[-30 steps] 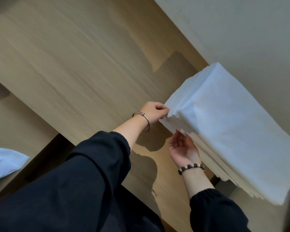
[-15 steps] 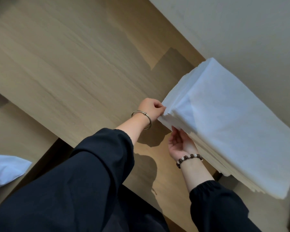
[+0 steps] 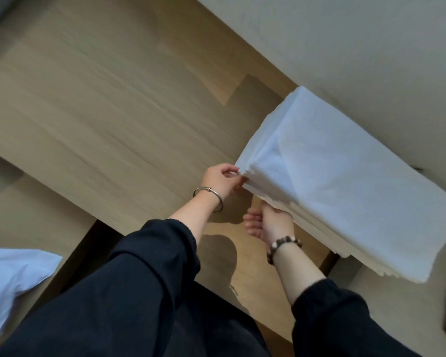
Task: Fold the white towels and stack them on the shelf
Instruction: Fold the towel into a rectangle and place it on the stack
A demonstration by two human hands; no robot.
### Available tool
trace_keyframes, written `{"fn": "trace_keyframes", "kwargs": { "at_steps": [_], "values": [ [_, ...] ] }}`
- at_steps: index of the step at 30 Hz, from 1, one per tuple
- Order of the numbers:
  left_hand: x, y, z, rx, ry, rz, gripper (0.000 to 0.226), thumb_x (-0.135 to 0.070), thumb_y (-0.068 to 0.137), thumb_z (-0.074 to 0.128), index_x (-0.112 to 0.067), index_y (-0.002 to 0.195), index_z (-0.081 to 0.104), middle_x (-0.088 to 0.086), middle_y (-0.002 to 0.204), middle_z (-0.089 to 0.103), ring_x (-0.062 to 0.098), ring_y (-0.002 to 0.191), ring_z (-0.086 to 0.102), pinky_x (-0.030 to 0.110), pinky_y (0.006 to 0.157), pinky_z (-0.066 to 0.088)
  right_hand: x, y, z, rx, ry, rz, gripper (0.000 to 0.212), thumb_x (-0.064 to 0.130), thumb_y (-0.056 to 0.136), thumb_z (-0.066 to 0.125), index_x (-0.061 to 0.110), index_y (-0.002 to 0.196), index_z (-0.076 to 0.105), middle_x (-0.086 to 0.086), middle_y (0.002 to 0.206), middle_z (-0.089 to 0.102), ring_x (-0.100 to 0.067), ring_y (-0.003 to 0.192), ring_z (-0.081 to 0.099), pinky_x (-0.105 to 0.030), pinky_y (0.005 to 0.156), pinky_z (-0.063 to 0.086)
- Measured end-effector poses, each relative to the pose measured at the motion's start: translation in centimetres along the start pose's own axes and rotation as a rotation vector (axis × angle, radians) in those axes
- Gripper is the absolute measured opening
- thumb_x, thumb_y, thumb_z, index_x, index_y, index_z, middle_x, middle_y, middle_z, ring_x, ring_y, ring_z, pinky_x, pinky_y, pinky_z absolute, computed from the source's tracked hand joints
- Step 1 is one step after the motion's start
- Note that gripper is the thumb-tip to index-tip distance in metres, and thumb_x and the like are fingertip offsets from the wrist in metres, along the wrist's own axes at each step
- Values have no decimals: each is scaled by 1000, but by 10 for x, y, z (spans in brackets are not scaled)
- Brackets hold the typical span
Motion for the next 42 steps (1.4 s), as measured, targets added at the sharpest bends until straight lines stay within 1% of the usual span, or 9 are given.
{"fn": "trace_keyframes", "kwargs": {
  "at_steps": [3,6,8,11,13,18,25,31,42],
  "values": [
    [1,-8,-10,-12,-42,-57,11,-16,88,64,-17,78,63,2,69,65,1,50,61,16,50,47,17,-28,-7,-96,-882,-627,42,26,95,46,8,60,61,-5,54,60,-17,45,52,-34,50,51],
    [-13,-14,-19,-106,-158,18,19,-13,92,54,-17,77,65,0,74,66,11,64,62,20,56,47,54,-55,-12,-283,-894,-1308,33,19,91,45,11,60,53,3,55,47,-12,49,39,-25,46,33],
    [-31,-17,-21,-174,-202,142,21,-15,93,53,-22,78,66,-6,76,66,5,69,60,15,57,46,82,-48,-17,-413,-813,-1441,23,13,89,44,4,80,63,-9,79,61,-20,73,54,-28,64,41],
    [-60,-23,-3,-111,-112,332,7,-18,86,65,-25,88,68,-10,87,66,-4,74,58,8,67,44,110,-10,-20,-527,-1035,-1066,45,17,93,42,5,136,44,-20,145,38,-34,134,33,-46,108,28],
    [-69,-23,12,-90,128,455,17,-14,80,70,-19,96,68,-2,99,65,3,79,57,11,73,43,109,10,-18,-521,-1208,-921,58,25,97,36,12,151,17,-14,159,10,-29,146,7,-49,116,10],
    [-72,-26,14,-119,473,544,35,-12,80,67,-11,115,64,6,114,59,23,99,56,29,86,43,100,26,-47,-420,-1388,-999,60,36,99,25,23,153,2,-4,161,-5,-19,147,-6,-47,115,-5],
    [-129,-45,53,-239,1036,990,58,1,76,53,-8,133,51,15,144,43,36,134,36,49,104,32,115,30,-100,-537,-1183,-843,59,34,100,27,17,153,9,-9,160,-2,-21,147,-6,-48,115,-7],
    [-130,4,131,26,1513,815,57,-35,100,24,-22,152,5,-2,160,-8,20,146,-11,48,115,-5,118,42,-96,-527,-1117,-844,58,34,98,23,16,152,13,-7,160,5,-19,147,0,-49,115,1],
    [-109,15,136,-141,1585,865,62,-41,92,13,-28,152,6,-2,160,4,21,147,0,45,110,-13,64,75,-229,-720,-1028,-525,61,41,96,12,22,153,3,-6,161,1,-22,147,-2,-49,116,-1]
  ]
}}
Point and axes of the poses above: each hand's wrist, its own y-axis towards the middle knuckle, its own z-axis out of the palm, x = y × z, the point moved 3 cm from there along y, towards the middle knuckle
